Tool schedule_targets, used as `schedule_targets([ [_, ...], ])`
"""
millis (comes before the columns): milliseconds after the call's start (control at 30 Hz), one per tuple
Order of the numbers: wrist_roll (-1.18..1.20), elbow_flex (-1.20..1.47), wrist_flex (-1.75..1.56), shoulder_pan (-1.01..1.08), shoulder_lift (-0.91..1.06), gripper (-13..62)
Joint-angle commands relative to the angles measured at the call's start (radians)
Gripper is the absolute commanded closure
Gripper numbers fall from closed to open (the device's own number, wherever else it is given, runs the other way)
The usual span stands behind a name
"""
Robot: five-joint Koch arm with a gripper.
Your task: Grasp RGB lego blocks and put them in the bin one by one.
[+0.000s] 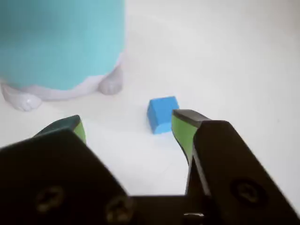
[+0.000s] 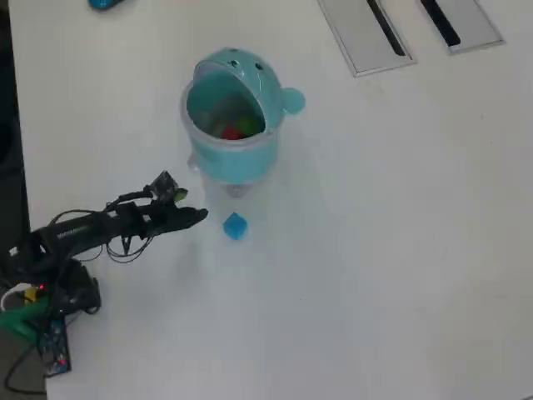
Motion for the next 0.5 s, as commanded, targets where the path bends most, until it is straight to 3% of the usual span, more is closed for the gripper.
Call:
schedule_targets([
  [0,-0.015,-0.031,-0.043,0.002,-0.006,15.2],
  [467,-0.046,-0.038,-0.273,0.123,-0.261,14.8],
])
